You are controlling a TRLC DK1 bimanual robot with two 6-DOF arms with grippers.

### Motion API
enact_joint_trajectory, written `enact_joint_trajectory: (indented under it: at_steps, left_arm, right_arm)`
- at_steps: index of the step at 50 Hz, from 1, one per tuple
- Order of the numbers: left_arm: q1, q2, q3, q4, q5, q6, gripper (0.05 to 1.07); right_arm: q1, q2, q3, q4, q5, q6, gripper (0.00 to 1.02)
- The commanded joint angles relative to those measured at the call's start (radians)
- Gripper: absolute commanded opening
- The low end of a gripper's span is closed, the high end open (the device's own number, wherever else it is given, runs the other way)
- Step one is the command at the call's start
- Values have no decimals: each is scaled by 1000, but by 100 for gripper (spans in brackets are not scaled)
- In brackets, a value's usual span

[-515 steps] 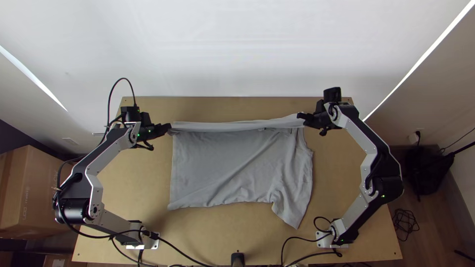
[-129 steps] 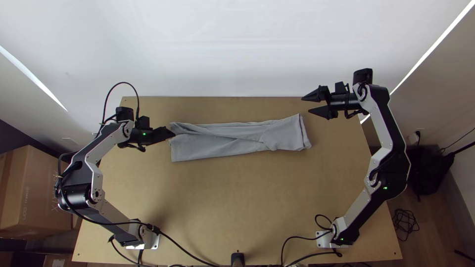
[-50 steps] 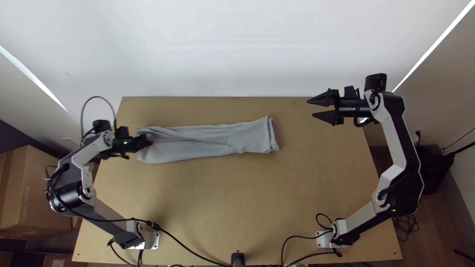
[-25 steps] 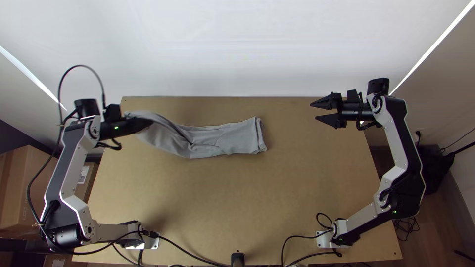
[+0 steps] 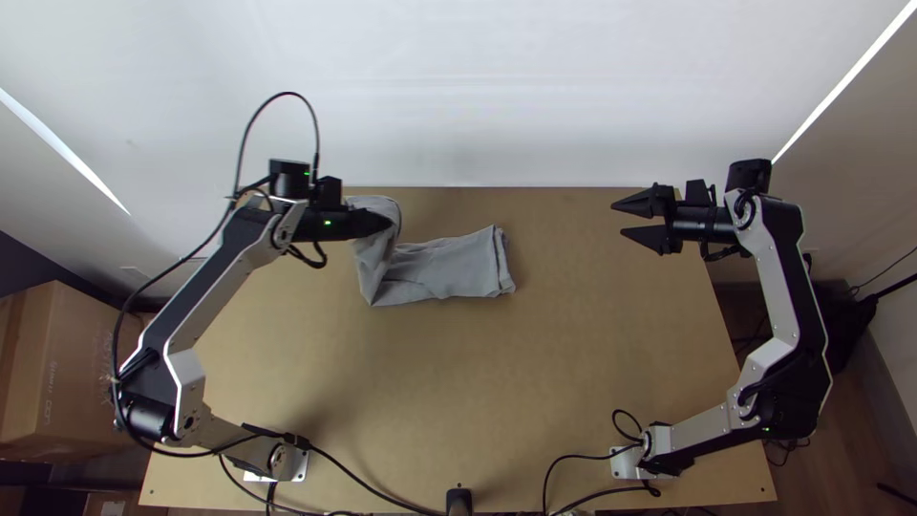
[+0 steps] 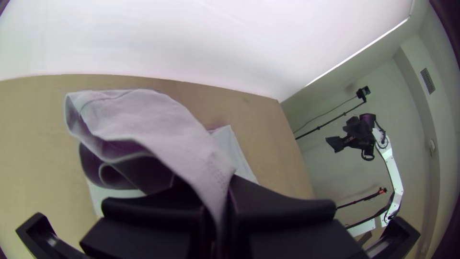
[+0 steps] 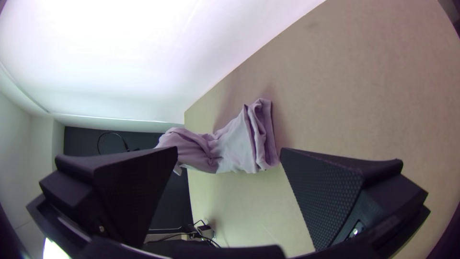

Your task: Fold the t-shirt

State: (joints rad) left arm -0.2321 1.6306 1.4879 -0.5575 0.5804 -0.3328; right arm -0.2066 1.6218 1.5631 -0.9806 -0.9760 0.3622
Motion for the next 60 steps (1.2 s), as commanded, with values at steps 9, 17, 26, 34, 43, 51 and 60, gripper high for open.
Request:
enact_joint_trajectory:
  at_steps: [9, 17, 26, 34, 43, 51, 60]
  left_arm:
    - [-127, 150, 133, 57, -30, -101, 7]
    - [-184, 244, 226, 57, -30, -133, 7]
    - [-251, 345, 334, 57, -31, -160, 7]
    - [-294, 448, 428, 54, -51, -160, 7]
    - [-335, 560, 525, 36, -60, -164, 7]
    - [-372, 693, 723, -32, -56, -167, 104]
    - [-421, 649, 752, 68, -44, -219, 103]
  right_arm:
    - [4, -74, -86, 3, 25, -8, 99]
    - [9, -100, -121, 5, 43, -5, 99]
    - [12, -129, -170, 14, 71, -3, 99]
    - [9, -160, -201, 16, 83, -2, 99]
    - [-4, -189, -235, 17, 96, -2, 99]
    - [-4, -223, -291, 36, 108, -3, 99]
    - [73, -224, -396, 120, 175, 3, 99]
